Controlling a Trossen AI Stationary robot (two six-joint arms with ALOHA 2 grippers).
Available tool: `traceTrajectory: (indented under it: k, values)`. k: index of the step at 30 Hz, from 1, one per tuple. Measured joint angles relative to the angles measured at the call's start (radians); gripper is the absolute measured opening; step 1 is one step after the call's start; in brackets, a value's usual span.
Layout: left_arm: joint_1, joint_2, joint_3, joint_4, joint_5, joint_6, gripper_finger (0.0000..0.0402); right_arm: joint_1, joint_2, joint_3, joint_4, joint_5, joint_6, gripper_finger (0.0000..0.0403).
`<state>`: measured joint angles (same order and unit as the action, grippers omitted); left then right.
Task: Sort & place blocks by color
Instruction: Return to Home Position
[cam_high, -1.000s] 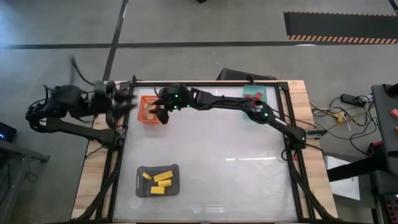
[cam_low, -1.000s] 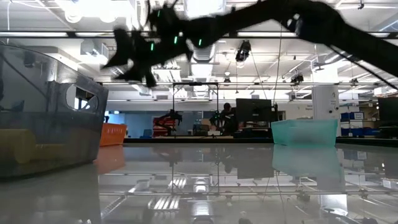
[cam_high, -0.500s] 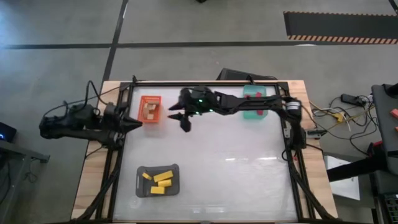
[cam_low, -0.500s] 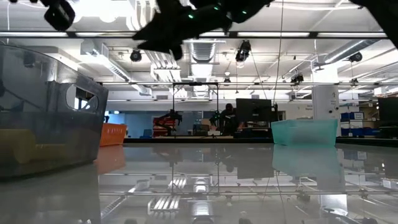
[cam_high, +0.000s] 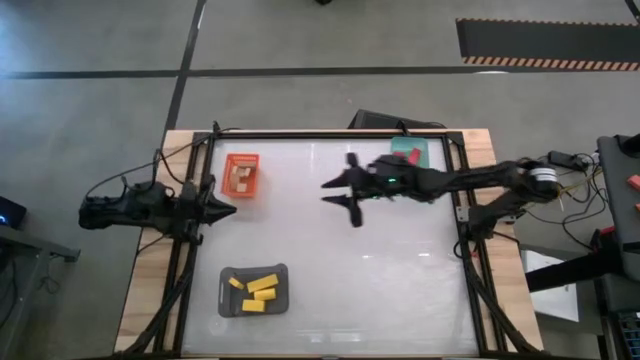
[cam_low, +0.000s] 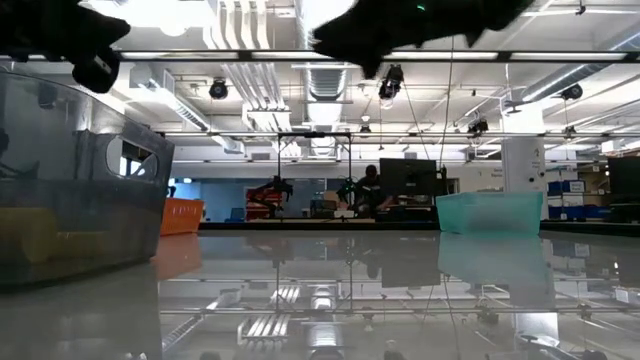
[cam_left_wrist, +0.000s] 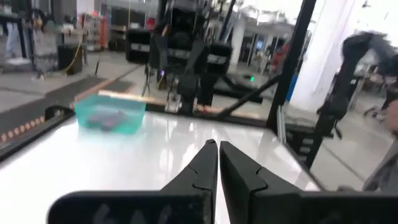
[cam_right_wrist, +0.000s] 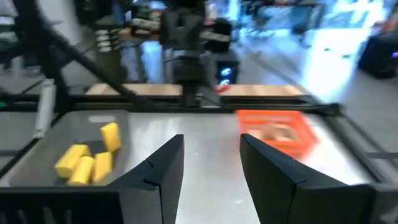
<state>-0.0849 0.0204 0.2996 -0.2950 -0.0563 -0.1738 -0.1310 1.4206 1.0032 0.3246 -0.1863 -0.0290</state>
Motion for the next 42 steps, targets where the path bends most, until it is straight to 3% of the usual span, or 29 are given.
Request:
traceTrajectory:
  k: [7,14,30,42]
  values:
    - [-0.001,-0.003,-0.050,0.028,0.021,-0.002,0.0000,-0.006,-0.248,-0.320,0.105,0.119,0.035,0.0149]
    - [-0.001,-0.003,-0.067,0.069,0.025,0.032,0.0000,-0.006,-0.473,-0.532,0.126,0.236,0.056,0.0144]
    - [0.000,0.030,-0.121,0.153,0.026,0.024,0.0000,-0.007,-1.055,-0.877,0.118,0.243,-0.010,0.0146]
    - [0.000,0.055,-0.121,0.153,0.026,0.024,0.0000,-0.006,-1.420,-0.966,0.011,0.235,-0.007,0.0148]
